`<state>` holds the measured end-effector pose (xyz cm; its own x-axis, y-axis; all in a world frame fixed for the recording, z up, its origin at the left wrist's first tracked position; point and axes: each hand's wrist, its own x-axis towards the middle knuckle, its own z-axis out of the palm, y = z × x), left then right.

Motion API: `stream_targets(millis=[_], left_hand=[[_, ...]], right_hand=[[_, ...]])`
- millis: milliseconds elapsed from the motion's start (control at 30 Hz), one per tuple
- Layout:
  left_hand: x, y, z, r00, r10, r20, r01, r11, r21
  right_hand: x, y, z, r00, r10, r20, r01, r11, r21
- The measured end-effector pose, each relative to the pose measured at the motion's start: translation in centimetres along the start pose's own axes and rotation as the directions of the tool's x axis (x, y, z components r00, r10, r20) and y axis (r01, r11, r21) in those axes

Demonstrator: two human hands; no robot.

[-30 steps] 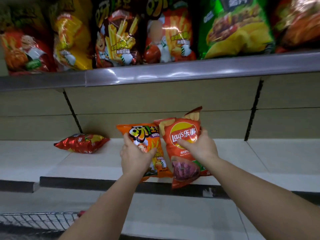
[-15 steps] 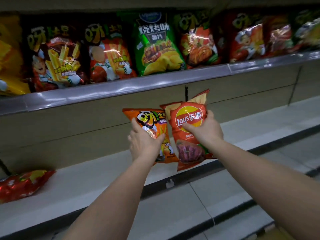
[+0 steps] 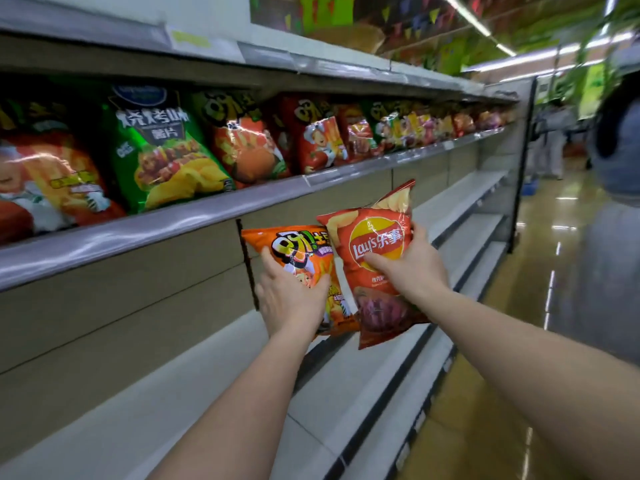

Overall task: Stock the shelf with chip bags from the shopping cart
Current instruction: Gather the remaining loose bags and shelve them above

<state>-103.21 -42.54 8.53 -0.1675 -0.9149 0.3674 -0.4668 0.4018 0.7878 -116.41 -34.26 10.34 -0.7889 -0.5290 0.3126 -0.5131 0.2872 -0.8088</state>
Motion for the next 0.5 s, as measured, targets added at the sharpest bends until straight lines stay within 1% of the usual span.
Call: stream_targets(millis=[167, 333, 500], left_hand=[[0.3, 3.6, 3.2, 0.994, 0.084, 0.074, -0.081, 0.996, -0.048], [1.3, 7.4, 6.9, 0.981, 0.156, 0.115, -0.148, 0.986, -0.079], [2.7, 10.9, 11.9, 0.969, 0.209, 0.135, -0.199, 0.976, -0.085]], right_hand=[[1.9, 2.0, -3.2, 0.992, 0.037, -0.118, -0.038, 0.999, -0.007], [5.2, 4.2, -6.2, 0.976, 0.059, -0.21, -0.06, 0.998, 0.001], [10.1, 7.1, -8.6, 0.963, 0.064, -0.263, -0.067, 0.998, -0.002]])
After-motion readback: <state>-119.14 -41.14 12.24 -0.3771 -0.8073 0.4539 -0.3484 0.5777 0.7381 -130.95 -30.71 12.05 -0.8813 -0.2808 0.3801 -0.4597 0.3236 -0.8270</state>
